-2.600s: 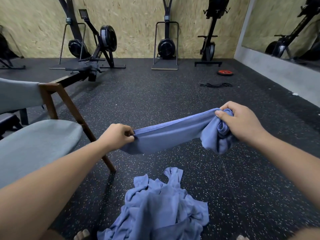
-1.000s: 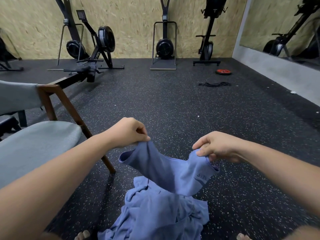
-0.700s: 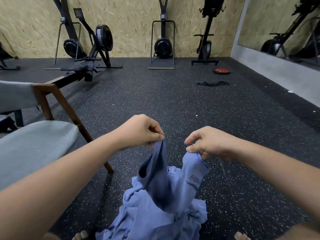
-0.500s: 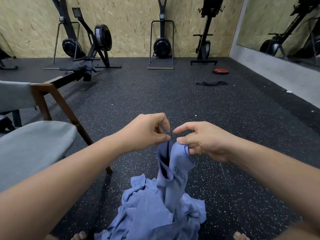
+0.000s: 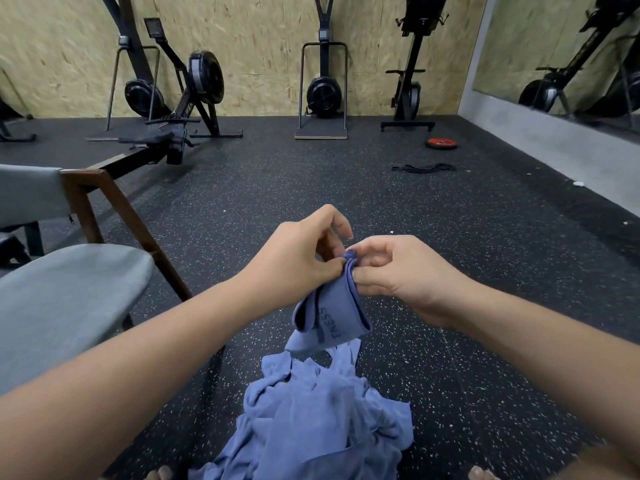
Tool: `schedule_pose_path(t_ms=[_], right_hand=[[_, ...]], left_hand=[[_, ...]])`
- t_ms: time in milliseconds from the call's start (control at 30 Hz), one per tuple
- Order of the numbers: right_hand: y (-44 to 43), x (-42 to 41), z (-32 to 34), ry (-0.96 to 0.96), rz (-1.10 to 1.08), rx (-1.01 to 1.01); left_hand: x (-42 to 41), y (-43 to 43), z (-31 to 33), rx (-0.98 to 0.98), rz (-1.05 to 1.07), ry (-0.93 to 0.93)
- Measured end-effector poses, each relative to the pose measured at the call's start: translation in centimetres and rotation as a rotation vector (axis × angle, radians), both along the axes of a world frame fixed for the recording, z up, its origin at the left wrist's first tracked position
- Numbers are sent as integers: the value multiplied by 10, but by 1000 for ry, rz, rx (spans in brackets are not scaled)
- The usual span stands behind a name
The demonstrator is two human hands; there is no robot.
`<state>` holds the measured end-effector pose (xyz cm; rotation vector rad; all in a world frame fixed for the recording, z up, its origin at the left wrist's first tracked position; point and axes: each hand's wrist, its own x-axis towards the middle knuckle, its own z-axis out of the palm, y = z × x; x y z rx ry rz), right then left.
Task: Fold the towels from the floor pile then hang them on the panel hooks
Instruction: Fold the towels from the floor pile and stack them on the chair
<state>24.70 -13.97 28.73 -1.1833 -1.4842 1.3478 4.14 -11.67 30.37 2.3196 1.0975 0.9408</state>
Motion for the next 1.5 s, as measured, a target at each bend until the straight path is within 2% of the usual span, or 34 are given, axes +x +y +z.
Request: schedule_pose_path(t_ms=[133, 200, 300, 400, 567, 733, 933, 1333, 1500], right_hand=[[3, 5, 0, -263, -60, 207], [6, 9, 0, -383, -105, 306], [11, 13, 1, -454, -201, 415], [14, 18, 4, -439, -248, 426], [14, 20, 4, -349, -230, 462], [11, 17, 5, -297, -198, 516], [11, 15, 4, -289, -162, 526], [17, 35, 3, -351, -147, 521], [19, 40, 4, -407, -149, 509]], left_hand=[[-1, 0, 2, 3, -14, -5], [-4, 3, 2, -11, -9, 54], [-11, 8, -4, 12, 22, 170], [-15, 13, -6, 105, 24, 215], [-6, 8, -7, 199, 0, 152], [10, -2, -10, 179, 74, 103], [18, -3, -14, 250, 209, 231], [-31, 32, -1, 170, 41, 370], [-45, 35, 12, 94, 37, 284]])
